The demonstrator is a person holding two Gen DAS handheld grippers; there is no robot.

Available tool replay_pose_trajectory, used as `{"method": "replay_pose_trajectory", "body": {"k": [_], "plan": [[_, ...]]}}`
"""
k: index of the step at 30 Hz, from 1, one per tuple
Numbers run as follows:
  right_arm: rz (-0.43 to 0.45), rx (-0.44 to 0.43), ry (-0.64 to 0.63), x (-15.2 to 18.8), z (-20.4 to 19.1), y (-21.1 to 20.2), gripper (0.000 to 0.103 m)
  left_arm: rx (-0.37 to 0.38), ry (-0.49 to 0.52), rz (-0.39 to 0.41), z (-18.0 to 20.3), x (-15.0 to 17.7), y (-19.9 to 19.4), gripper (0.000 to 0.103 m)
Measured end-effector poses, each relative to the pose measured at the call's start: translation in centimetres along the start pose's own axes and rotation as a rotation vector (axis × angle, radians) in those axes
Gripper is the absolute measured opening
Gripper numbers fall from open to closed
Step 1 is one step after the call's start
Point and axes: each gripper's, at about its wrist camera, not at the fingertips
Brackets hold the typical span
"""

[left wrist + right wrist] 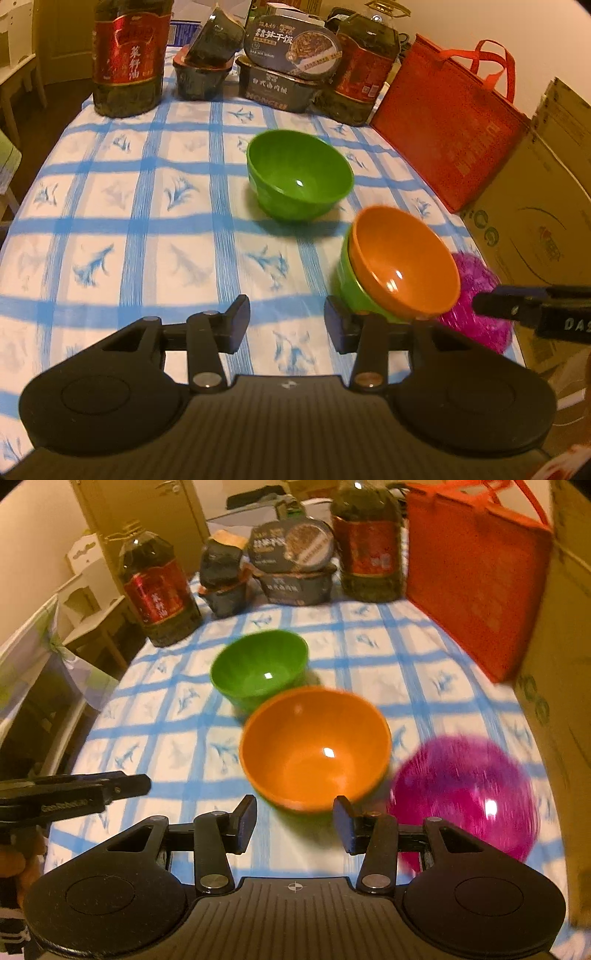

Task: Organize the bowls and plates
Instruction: 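Move both grippers to the rim of the remaining green bowl, then close the left gripper on the green bowl rim while the right gripper grips it too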

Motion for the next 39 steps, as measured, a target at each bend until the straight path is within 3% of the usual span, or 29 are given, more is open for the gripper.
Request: {"method": "replay_pose_trajectory", "body": {"k": [7, 21, 31, 39], "plan": [[0.015, 0.008, -0.072, -5.2, -0.7, 3.3, 0.047, -0.041, 0.036, 0.007, -1.0, -4.0, 2.6, 0.042], [-0.072, 0.001, -0.108, -12.0, -0.5, 12.8, 0.047, -0.062, -0.005, -0.011, -4.8, -10.5, 10.0, 0.044], [-0.120, 0.000, -0.134, -14.8, -0.7, 18.6, 0.047, -0.037, -0.049, 0.000, -7.4, -13.7, 13.8, 0.046], [-0.164, 0.004, -0.145, -15.2, -0.8, 21.8, 0.047, -0.001, -0.081, -0.017, -8.4, -14.5, 16.6, 0.044]]}}
Point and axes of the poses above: each gripper's, at about its wrist camera, not at the fingertips, and y roughly the way its jaws point, z to its right, x to its underside, and after that the axes turned 11 degrees about x, right-handed
